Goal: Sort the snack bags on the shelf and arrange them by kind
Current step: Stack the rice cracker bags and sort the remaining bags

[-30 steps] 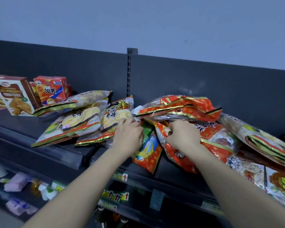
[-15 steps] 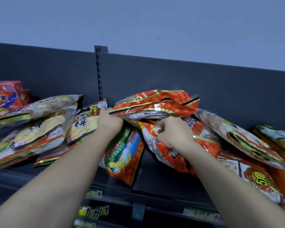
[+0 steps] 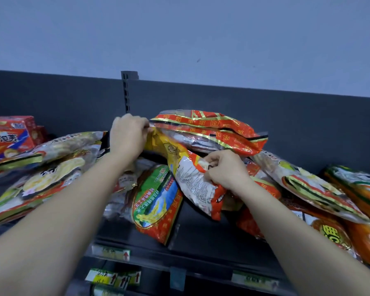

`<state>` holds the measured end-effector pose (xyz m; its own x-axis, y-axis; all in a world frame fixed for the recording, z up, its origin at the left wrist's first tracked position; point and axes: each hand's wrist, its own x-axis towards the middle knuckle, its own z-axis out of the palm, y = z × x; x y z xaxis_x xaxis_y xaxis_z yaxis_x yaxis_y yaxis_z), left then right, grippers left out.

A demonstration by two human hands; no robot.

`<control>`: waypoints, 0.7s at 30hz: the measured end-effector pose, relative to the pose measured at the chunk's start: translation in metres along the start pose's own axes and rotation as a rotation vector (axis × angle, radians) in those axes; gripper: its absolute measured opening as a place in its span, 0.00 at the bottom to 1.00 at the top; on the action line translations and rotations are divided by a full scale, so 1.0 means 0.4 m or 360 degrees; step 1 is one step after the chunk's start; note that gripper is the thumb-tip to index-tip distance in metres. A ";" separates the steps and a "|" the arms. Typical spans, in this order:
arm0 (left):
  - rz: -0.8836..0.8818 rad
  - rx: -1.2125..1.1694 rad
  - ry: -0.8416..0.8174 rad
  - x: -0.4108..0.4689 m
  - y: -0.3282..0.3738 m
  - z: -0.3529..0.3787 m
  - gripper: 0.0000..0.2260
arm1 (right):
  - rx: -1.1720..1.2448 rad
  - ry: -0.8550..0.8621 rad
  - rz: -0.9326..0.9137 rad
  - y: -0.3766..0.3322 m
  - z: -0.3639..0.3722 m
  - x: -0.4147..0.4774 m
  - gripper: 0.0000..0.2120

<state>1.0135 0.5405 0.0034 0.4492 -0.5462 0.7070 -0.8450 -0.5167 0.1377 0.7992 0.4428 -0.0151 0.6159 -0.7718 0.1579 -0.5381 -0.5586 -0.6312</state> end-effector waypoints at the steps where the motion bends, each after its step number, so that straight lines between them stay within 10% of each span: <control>1: 0.0011 -0.0031 0.0037 0.007 -0.004 -0.023 0.09 | 0.0152 0.0009 0.0002 0.005 0.000 0.003 0.21; 8: 0.0116 0.0080 0.0318 0.023 -0.003 -0.193 0.10 | 0.0819 0.0088 -0.0237 -0.014 -0.007 -0.022 0.18; 21: -0.0857 -0.0525 0.0705 -0.147 -0.057 -0.292 0.08 | 0.1141 0.0116 -0.0523 -0.058 0.028 -0.114 0.17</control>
<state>0.9724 0.6613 0.0399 0.7236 0.0761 0.6860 -0.6166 -0.3753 0.6921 0.7898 0.4943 -0.0162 0.6261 -0.6334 0.4548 0.1820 -0.4484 -0.8751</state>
